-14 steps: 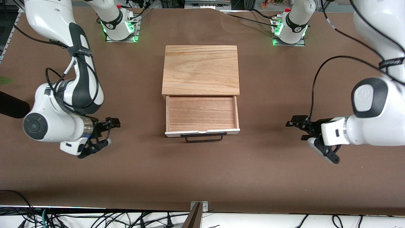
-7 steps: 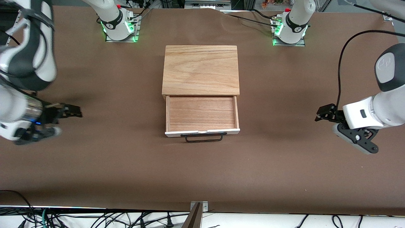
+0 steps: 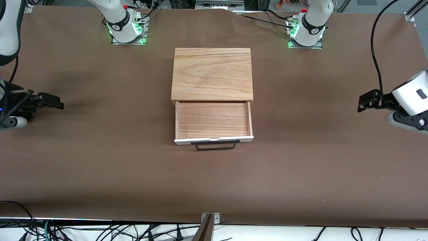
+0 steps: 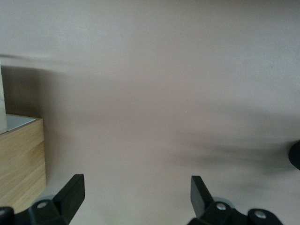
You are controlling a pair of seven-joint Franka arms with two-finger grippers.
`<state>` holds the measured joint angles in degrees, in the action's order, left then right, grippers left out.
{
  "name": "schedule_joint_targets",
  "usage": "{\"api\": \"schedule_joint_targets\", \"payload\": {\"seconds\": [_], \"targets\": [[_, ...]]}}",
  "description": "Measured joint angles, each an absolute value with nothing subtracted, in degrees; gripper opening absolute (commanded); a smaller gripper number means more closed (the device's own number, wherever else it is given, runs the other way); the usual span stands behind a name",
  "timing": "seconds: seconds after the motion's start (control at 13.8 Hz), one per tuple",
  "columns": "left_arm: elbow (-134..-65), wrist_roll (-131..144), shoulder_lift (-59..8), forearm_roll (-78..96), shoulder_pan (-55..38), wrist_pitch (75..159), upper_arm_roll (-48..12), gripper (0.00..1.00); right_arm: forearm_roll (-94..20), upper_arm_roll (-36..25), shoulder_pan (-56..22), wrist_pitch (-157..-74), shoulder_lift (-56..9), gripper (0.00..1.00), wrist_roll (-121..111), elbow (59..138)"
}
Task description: Pull top drawer with both arms simultaneously
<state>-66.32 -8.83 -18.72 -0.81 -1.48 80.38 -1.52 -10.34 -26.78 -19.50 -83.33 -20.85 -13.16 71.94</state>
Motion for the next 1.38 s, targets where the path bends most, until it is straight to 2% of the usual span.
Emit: {"api": "schedule_joint_targets", "payload": {"seconds": [0.29,0.51,0.65,0.73,0.94,1.02,1.38], "targets": [[-71.68,-4.08,-13.36,-0.81,-1.59,77.0,-1.57,1.0,-5.76,-26.71,-23.45,-85.44,-18.12,1.0,-7.72,76.07],[-76.26,-3.43,-11.56,-0.67,-2.29,78.79,-1.73,1.0,-3.66,-26.84,-23.75,-93.88,-10.95,1.0,-8.04,87.95],[-79.18,-2.85,-10.37,-0.01,-2.94,80.42,-1.91,1.0,-2.82,-26.55,-22.93,-95.92,-5.71,1.0,-8.54,94.26],[-79.96,-2.67,-9.95,0.06,-3.12,80.67,-1.93,1.0,-2.62,-24.49,-20.71,-95.97,-3.82,1.0,-8.82,95.72],[-80.34,-2.62,-9.72,0.08,-3.08,80.82,-1.94,1.0,-1.85,-9.34,-6.68,-94.0,-1.01,1.0,-8.68,96.2],[-80.43,-2.62,-9.71,0.08,-3.07,80.84,-1.94,1.0,-1.58,-6.32,-3.8,-93.74,-0.66,1.0,-8.61,96.09],[-80.62,-2.62,-9.71,0.08,-3.06,80.92,-1.94,1.0,2.15,-4.01,-1.54,-93.46,-0.51,1.0,-8.61,96.05]]}}
